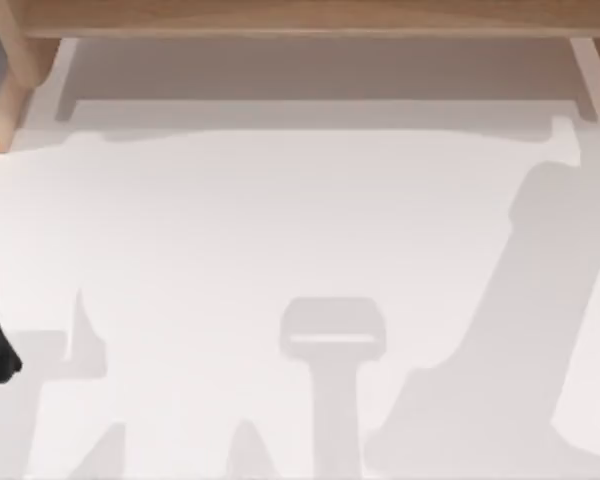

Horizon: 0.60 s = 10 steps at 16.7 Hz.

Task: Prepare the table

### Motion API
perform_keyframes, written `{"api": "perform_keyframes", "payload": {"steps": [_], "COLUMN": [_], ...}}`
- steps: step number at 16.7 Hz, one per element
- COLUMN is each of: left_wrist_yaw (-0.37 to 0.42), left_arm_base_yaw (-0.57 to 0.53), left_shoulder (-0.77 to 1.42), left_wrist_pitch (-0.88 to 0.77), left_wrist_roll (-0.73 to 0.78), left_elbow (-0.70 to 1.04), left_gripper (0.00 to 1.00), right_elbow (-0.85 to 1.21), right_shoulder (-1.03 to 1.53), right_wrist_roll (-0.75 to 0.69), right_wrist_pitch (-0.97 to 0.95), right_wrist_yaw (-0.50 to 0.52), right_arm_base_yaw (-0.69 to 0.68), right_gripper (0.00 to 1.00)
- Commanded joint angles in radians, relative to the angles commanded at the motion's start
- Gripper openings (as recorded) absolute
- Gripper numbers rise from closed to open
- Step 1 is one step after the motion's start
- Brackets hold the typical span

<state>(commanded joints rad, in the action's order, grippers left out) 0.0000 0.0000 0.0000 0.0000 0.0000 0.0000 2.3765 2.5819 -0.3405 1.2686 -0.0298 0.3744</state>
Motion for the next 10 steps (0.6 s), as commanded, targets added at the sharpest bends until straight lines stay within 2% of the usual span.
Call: {"api": "perform_keyframes", "payload": {"steps": [9, 10], "left_wrist_yaw": [0.000, 0.000], "left_arm_base_yaw": [0.000, 0.000], "left_shoulder": [0.000, 0.000], "left_wrist_pitch": [0.000, 0.000], "left_wrist_roll": [0.000, 0.000], "left_elbow": [0.000, 0.000], "left_gripper": [1.00, 1.00], "right_elbow": [-0.018, -0.018], "right_shoulder": [0.022, 0.022], "right_wrist_roll": [0.005, 0.005], "right_wrist_pitch": [-0.039, -0.039], "right_wrist_yaw": [0.000, 0.000], "right_arm_base_yaw": [-0.003, -0.003], "right_gripper": [1.00, 0.92]}}
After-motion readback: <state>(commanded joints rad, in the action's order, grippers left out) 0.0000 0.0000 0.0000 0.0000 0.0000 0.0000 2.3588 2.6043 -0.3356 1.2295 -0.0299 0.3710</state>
